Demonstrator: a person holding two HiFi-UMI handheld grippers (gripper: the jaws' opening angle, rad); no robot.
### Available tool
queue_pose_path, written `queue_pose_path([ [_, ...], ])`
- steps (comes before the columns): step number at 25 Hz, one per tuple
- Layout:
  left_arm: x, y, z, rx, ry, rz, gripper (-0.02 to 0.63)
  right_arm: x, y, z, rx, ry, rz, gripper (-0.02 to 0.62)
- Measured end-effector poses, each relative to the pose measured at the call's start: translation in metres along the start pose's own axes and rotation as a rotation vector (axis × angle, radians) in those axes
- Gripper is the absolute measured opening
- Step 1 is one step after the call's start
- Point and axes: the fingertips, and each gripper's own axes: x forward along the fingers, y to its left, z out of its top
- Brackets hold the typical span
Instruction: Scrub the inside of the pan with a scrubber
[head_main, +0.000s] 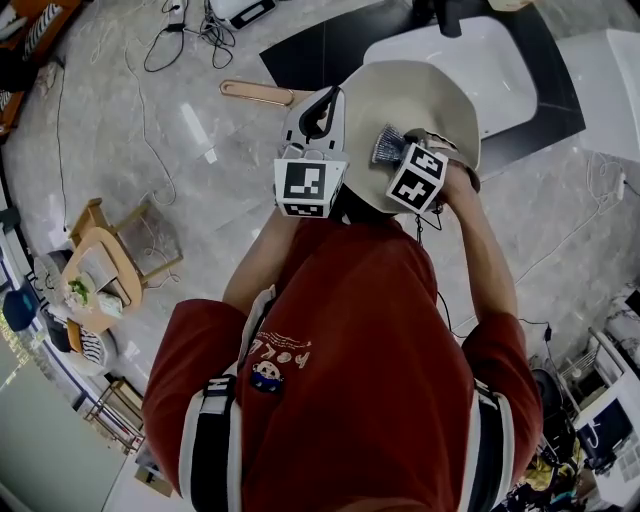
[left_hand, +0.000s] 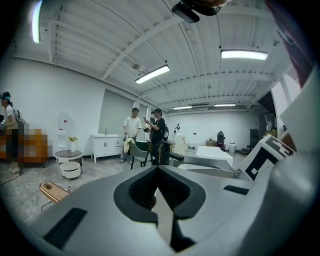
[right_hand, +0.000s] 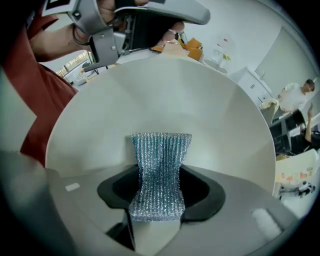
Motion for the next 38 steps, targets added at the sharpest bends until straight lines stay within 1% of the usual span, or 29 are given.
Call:
queue_pose_path([
  [3,0.001,-0.001,0.001,-0.001,-0.004,-0.005,0.006,0.000,-0.017,-0.012,0.110,0.043,-0.034,0.253],
  [7,0.001,-0.001,0.002,0.001,-0.005,-0.009,0.006,0.001,-0.050,-0.028,0.243,0.092,-0.137,0.256],
  [9,0.002,-0.001,0.003,0.003,-0.007,-0.010,0.006,0.001,-0.060,-0.031,0.291,0.104,-0.144,0.264],
  [13,0.002,0.001,0.005,0.006,-0.010,-0.009,0.006,0.002,-0.066,-0.029,0.319,0.109,-0.114,0.272],
  [19,-0.001,0.001,0.006,0.010,-0.012,-0.006,0.005,0.003,-0.081,-0.025,0.353,0.075,-0.152,0.268],
  [22,-0.003,0.002,0.004,0.012,-0.007,0.002,0.006,0.003,-0.093,-0.018,0.414,0.031,-0.150,0.265],
  [25,-0.005,0.000,0.003,0.013,-0.004,0.007,0.006,0.004,-0.101,-0.009,0.440,-0.006,-0.143,0.267],
  [29,-0.007,-0.001,0.003,0.010,-0.005,0.019,0.005,0.006,-0.104,0.016,0.446,-0.104,-0.128,0.267],
  [32,-0.010,0.000,0.003,0.006,-0.006,0.036,0.006,0.005,-0.095,0.033,0.448,-0.156,-0.079,0.266],
  [35,-0.012,0.004,0.002,-0.002,-0.004,0.058,0.006,0.005,-0.080,0.039,0.442,-0.170,-0.025,0.267],
  [38,-0.015,0.005,0.000,-0.005,-0.002,0.075,0.006,0.005,-0.062,0.043,0.479,-0.210,0.060,0.265],
])
